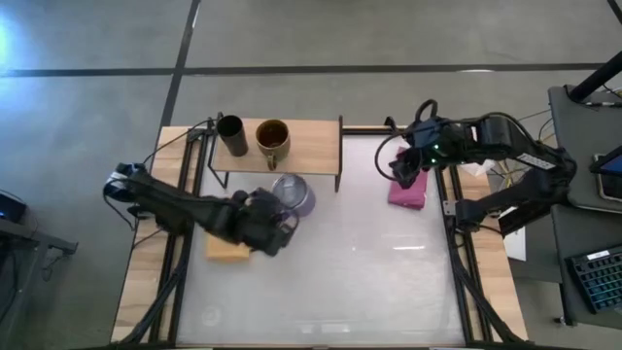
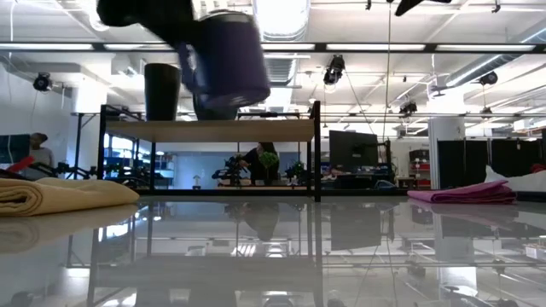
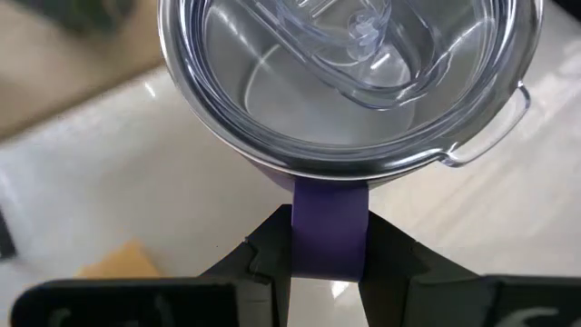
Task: Stack small to large cups/mugs on shelf
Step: Put the purple mug on the shelf
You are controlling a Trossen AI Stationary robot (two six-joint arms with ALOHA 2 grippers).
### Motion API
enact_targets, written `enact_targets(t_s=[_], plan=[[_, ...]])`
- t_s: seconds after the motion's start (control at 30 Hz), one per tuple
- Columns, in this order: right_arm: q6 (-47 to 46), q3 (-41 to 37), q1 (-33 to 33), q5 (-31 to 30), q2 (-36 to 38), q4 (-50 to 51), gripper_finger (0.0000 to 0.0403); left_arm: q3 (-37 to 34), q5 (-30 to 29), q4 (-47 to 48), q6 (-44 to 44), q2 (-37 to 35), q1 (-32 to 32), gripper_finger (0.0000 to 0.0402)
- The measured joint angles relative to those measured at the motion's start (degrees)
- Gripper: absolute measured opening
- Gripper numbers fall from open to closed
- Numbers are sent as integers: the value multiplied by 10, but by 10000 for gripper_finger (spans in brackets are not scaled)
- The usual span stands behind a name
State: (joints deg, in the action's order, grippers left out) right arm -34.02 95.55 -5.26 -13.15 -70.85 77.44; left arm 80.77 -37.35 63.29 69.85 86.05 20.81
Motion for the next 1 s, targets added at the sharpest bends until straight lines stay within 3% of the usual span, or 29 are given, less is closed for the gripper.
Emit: enact_targets(t_s=[0.47,0.73,1.0], plan=[[13,-65,0,11,18,-119,131,214,-20,2,-141,109,-142,72],[42,-81,-15,16,11,-155,121,243,-19,8,-163,123,-189,72],[48,-117,-75,19,11,-181,52,243,4,6,-169,122,-214,72]])
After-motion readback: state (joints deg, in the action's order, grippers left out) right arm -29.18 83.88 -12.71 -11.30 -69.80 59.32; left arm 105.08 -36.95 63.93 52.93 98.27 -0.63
